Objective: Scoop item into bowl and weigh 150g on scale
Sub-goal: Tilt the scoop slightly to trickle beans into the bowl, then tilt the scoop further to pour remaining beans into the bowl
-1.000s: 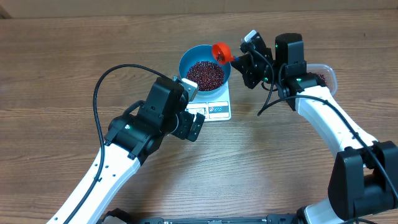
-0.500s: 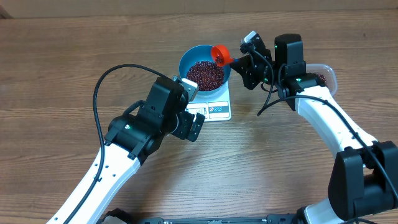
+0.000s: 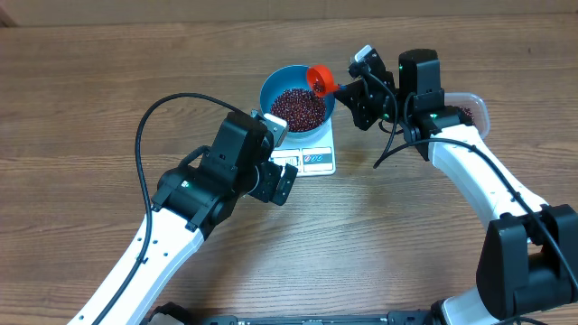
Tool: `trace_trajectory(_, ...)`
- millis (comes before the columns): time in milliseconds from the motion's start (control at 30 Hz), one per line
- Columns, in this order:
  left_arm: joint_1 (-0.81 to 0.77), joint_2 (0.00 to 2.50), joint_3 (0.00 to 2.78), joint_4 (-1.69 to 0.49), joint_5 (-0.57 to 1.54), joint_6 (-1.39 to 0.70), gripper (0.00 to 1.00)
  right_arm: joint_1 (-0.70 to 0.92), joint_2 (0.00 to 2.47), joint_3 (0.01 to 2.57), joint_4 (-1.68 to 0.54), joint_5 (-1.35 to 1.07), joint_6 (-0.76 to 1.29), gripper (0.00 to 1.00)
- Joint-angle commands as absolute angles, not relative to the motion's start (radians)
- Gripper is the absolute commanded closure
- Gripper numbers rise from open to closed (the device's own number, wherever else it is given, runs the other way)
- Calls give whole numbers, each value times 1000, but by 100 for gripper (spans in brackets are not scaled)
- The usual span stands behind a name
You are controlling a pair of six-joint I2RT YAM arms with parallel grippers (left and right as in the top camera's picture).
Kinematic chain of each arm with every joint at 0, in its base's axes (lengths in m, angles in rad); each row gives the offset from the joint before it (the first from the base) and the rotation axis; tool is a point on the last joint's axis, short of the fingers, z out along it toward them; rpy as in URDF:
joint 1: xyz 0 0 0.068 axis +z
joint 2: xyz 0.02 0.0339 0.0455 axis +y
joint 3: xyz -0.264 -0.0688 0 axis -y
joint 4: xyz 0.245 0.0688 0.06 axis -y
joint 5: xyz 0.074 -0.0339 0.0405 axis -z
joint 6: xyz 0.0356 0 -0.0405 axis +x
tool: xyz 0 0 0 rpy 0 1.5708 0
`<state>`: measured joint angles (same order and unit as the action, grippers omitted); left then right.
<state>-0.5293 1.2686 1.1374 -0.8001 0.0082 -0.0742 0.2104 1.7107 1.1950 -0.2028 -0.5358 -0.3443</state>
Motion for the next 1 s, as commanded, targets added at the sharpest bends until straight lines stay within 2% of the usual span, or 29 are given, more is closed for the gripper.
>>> trace_trajectory(0, -529, 1274, 1134, -800, 16, -59, 0, 213, 1714, 1197, -201, -547, -340, 96)
trace_trajectory(200, -529, 1274, 1134, -801, 16, -59, 0, 216, 1714, 1197, -224, -600, -350, 96)
trace_trajectory(367, -529, 1274, 1134, -801, 16, -59, 0, 215, 1714, 1197, -230, -473, -389, 96)
trace_trajectory(467, -529, 1274, 1134, -801, 16, -59, 1, 217, 1714, 1197, -235, -581, -414, 96)
trace_trajectory(500, -529, 1274, 1134, -801, 16, -59, 1, 218, 1714, 1197, -253, -638, -477, 96)
trace_trajectory(567, -529, 1274, 1134, -801, 16, -59, 1, 218, 1714, 1197, -265, -616, -514, 96)
trace_trajectory(667, -529, 1274, 1134, -801, 16, -59, 0, 218, 1714, 1197, -254, -540, -473, 96)
trace_trajectory(767, -529, 1274, 1134, -801, 16, -59, 0, 219, 1714, 1197, -257, -612, -508, 96)
trace_trajectory(967, -529, 1274, 1134, -801, 16, -59, 0, 220, 1714, 1197, -260, -555, -491, 96)
